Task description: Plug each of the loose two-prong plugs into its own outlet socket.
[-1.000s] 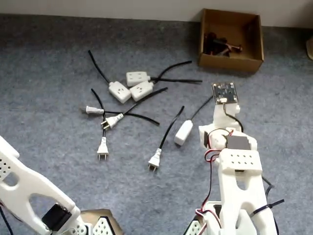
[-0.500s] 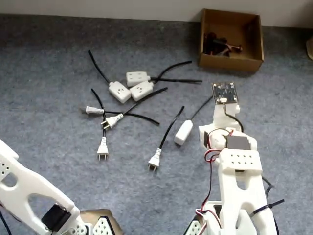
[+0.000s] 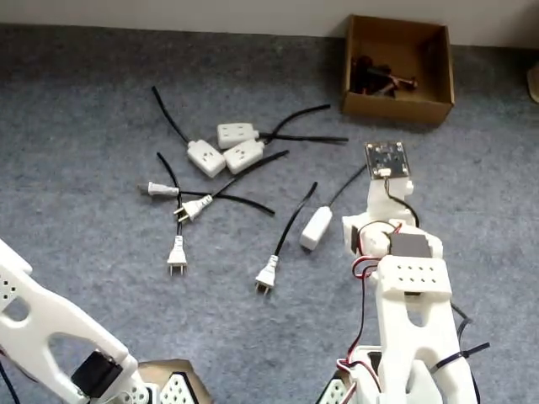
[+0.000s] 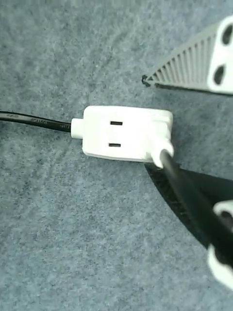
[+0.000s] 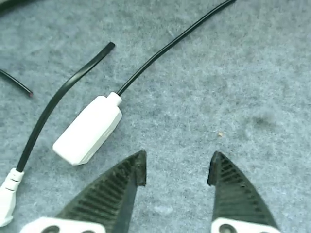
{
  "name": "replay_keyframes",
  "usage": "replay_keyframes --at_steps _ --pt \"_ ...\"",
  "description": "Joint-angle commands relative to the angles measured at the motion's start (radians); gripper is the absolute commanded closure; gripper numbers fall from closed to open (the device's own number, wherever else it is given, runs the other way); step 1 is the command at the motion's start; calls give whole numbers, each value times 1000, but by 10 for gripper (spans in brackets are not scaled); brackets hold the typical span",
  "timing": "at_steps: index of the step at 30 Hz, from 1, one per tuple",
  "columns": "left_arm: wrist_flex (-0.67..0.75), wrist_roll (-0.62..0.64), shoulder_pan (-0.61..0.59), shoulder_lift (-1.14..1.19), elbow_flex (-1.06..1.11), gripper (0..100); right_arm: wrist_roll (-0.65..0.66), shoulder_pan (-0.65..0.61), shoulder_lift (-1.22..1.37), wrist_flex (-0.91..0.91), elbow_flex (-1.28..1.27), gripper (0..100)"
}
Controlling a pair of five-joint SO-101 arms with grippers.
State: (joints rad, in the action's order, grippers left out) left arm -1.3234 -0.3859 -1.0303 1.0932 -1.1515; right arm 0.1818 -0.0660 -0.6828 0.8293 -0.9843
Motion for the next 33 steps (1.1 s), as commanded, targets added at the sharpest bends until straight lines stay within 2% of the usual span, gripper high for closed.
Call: replay_keyframes --at_steps 1,16,33 --pt "-29 -5 -18 -35 -48 766 11 -5 -16 -24 8 796" --pt "-37 -46 -76 -36 -50 767 11 -5 -16 -24 8 796" --pt "-411 -48 -56 -28 -423 768 11 -5 -16 -24 8 796"
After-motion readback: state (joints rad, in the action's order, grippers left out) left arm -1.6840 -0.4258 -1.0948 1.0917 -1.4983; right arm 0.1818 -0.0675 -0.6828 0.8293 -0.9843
